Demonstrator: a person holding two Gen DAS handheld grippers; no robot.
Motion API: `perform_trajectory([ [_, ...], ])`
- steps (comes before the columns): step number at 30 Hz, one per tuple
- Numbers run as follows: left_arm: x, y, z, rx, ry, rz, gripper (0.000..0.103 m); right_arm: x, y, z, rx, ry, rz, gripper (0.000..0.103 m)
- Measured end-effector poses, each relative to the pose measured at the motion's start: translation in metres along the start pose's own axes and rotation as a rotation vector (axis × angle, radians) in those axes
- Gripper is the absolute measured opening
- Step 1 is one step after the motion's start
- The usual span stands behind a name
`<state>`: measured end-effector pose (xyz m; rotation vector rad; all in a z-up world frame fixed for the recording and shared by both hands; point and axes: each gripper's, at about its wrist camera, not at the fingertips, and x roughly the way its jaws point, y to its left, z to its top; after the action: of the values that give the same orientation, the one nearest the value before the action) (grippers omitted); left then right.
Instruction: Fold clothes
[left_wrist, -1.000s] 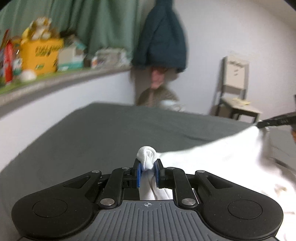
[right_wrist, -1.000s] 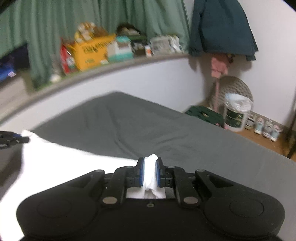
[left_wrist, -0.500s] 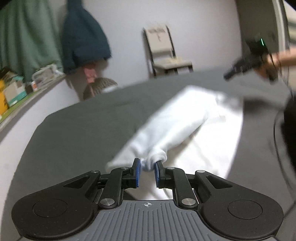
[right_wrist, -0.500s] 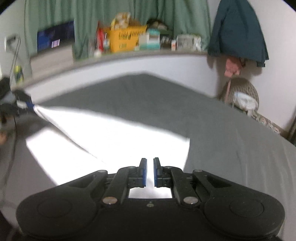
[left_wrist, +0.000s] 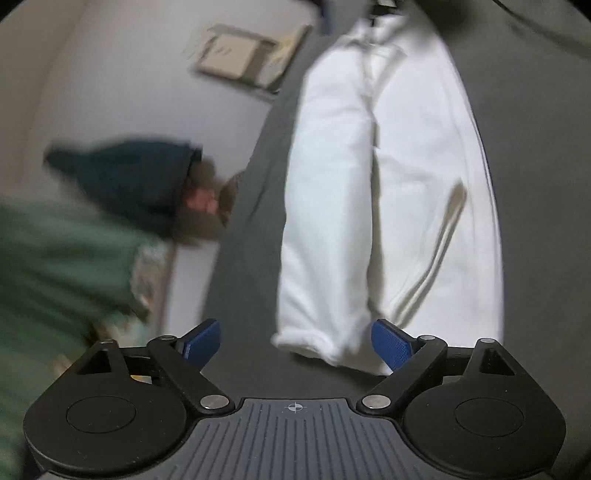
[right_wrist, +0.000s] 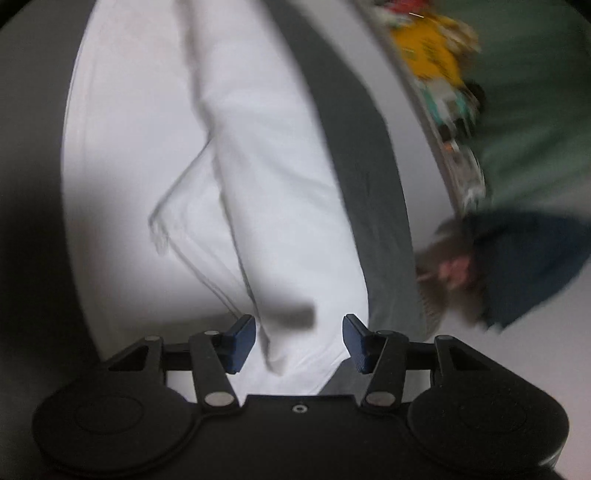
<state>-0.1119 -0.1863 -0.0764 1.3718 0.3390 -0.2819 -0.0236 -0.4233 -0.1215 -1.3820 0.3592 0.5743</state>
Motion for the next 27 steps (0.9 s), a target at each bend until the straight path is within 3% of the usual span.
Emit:
perform_trajectory([
  [2, 0.004, -0.005, 0.004, 0.102, -0.006, 0.0, 0.09, 0.011, 0.011, 0.002, -0.101, 0.015, -0.046, 0.05],
  [4, 0.009, -0.011, 0.005, 0.159, 0.01, -0.029, 0.083, 0.021, 0.019, 0.004, -0.171, 0.024, -0.089, 0.048],
  [7, 0.018, -0.019, 0.008, 0.205, 0.02, -0.064, 0.053, 0.03, 0.019, 0.007, -0.164, 0.05, -0.111, 0.042],
  [9, 0.021, -0.016, 0.013, 0.186, 0.017, -0.089, 0.029, 0.033, 0.017, 0.007, -0.14, 0.057, -0.09, 0.023],
  [11, 0.021, -0.008, 0.017, 0.148, 0.004, -0.11, 0.014, 0.03, 0.015, 0.007, -0.127, 0.053, -0.087, 0.015],
  [18, -0.017, 0.033, 0.002, 0.061, -0.087, -0.099, 0.012, -0.027, -0.03, 0.0, -0.005, -0.033, -0.115, 0.011],
  [20, -0.03, 0.041, -0.002, 0.045, -0.118, -0.115, 0.012, -0.047, -0.036, -0.003, -0.015, -0.058, -0.064, 0.011],
  [23, -0.051, 0.032, -0.006, 0.067, -0.148, -0.2, 0.012, -0.065, -0.028, -0.012, -0.066, -0.059, 0.045, 0.011],
  [27, -0.051, 0.002, -0.004, 0.084, -0.131, -0.31, 0.012, -0.06, -0.002, -0.018, -0.105, -0.03, 0.185, 0.011],
])
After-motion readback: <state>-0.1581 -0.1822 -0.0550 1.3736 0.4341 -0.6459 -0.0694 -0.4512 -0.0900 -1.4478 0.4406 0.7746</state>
